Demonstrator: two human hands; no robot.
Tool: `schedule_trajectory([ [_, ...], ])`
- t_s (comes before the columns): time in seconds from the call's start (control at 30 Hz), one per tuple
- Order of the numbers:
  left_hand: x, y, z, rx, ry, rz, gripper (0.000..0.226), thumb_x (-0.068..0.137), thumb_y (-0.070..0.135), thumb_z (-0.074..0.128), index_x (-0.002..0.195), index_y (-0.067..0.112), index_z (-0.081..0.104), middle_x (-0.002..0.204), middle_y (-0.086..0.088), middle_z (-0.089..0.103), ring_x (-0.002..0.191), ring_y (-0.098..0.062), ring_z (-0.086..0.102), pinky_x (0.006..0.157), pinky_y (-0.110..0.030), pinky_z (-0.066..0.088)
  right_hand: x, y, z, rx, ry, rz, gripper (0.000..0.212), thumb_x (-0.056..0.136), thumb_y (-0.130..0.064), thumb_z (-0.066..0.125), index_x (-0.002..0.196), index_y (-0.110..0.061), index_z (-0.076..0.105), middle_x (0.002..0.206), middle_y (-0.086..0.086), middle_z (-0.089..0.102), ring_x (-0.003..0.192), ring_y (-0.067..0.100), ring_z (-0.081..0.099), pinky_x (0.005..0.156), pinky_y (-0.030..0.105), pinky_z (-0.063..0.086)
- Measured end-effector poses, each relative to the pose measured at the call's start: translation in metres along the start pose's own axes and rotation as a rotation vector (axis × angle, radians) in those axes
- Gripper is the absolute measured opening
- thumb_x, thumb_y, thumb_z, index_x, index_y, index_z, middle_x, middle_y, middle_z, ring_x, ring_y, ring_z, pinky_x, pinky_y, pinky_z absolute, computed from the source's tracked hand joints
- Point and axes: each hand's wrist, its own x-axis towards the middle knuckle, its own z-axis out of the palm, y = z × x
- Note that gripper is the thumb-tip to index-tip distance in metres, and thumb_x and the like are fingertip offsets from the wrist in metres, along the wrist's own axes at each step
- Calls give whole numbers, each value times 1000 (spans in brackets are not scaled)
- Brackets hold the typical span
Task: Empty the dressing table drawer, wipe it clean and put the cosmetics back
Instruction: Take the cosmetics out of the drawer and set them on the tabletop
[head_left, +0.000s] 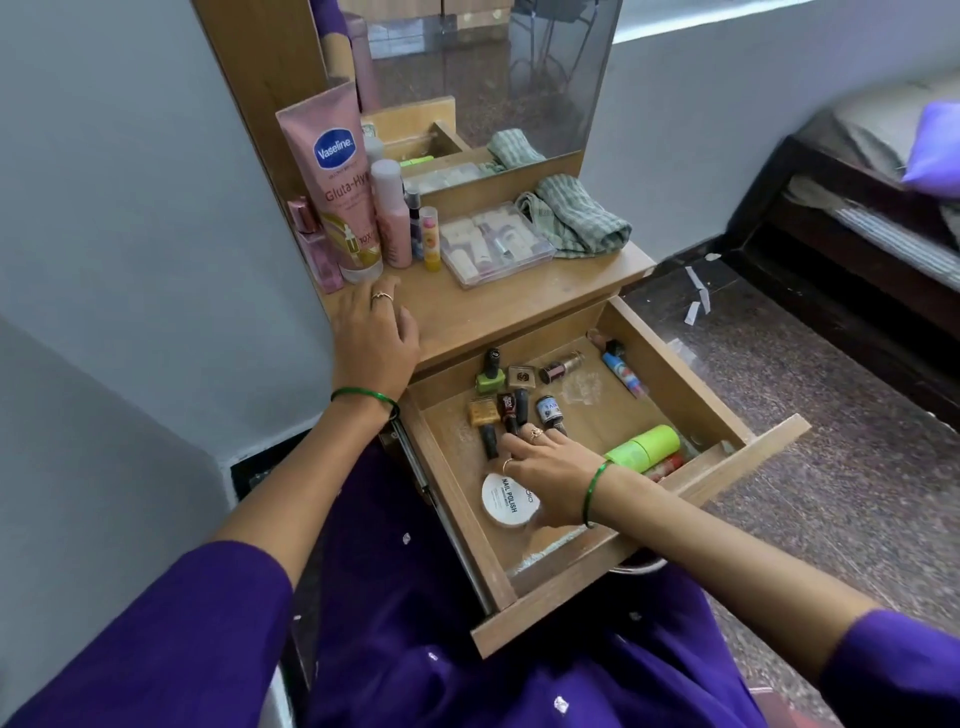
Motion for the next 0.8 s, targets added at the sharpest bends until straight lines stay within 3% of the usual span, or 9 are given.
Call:
schedule_trajectory([
  [0.1,-7,5,-3,22,34,110,32,86,8,50,117,3,57,113,-16,56,106,-31,52,90,-42,42,-2,2,2,40,2,10,74,72,-47,72,132,-16,43,131,3,37,121,25,34,99,37,35],
  [0.2,-21,16,0,57,-20,394,25,84,10,49,105,5,63,109,-12,59,99,-29,55,84,-42,47,-9,11,-1,195,24,51,82,69,-50,73,136,-16,39,128,2,40,118,22,37,99,35,37],
  [0.33,-36,35,7,57,-497,743,16,83,5,58,94,13,67,92,-3,64,89,-23,59,77,-36,46,-22,38,-23,467,107,167,82,67,-39,79,135,-18,40,127,0,43,118,19,41,103,32,37],
  [0.4,-44,42,14,106,-589,841,17,79,5,61,90,17,68,89,0,62,86,-22,58,71,-33,43,-25,57,-40,481,189,250,82,66,-36,80,135,-19,40,126,-1,44,116,19,42,102,29,36],
  [0.57,-54,50,32,280,-898,750,32,91,9,46,118,18,60,117,1,55,110,-22,51,89,-36,44,-13,94,-93,496,451,396,79,69,-31,79,136,-14,42,128,3,48,112,18,45,95,25,35],
  [0.67,-54,52,36,282,-925,764,36,91,7,48,125,17,56,121,-1,53,114,-21,49,91,-37,44,10,109,-119,476,539,450,72,75,-31,75,136,-11,42,129,10,50,116,25,48,97,31,37],
  [0.8,-55,49,37,238,-934,710,34,91,5,46,122,16,54,118,-4,56,109,-24,52,86,-37,45,46,116,-139,431,576,459,62,78,-30,71,130,-5,45,124,13,54,111,28,51,89,32,40],
])
